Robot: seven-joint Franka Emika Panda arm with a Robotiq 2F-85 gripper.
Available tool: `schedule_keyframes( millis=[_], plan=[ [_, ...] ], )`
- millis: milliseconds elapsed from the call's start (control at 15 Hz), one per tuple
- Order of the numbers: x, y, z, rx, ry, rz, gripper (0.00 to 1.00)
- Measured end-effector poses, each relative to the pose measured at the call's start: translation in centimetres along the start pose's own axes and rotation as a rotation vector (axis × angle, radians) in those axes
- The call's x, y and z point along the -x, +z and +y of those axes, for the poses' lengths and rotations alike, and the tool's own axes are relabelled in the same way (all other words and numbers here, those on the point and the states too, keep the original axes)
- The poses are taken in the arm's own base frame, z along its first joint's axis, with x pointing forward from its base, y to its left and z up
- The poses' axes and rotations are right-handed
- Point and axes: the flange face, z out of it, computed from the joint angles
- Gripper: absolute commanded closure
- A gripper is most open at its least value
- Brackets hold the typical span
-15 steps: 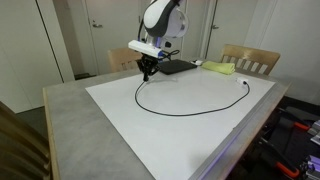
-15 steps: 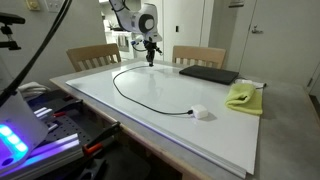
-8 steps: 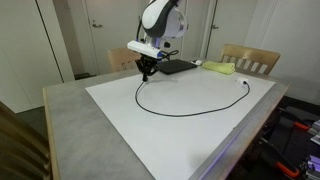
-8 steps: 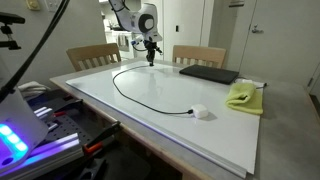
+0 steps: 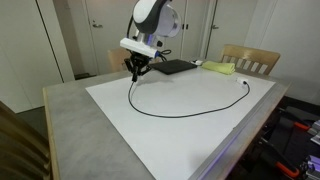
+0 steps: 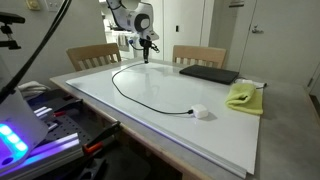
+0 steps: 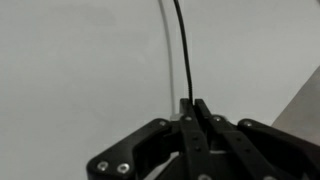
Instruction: Straighten the cable
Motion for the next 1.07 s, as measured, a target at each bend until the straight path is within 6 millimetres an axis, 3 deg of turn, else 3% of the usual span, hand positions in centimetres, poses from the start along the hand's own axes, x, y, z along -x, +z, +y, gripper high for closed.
schedule_keyframes(
  millis=[333,400,467,933,1067],
  plan=[
    [3.9,0.2,-4.4,-0.099,-0.249,-0.078,0.98],
    [4.5,0.5,-4.9,-0.109,-0.304,-0.096,0.91],
    [5.2,0.8,-5.4,-0.116,-0.358,-0.113,0.91],
    [6.2,1.6,-6.2,-0.139,-0.447,-0.143,0.98],
    [7.5,1.5,-6.7,-0.172,-0.542,-0.181,0.98]
  ],
)
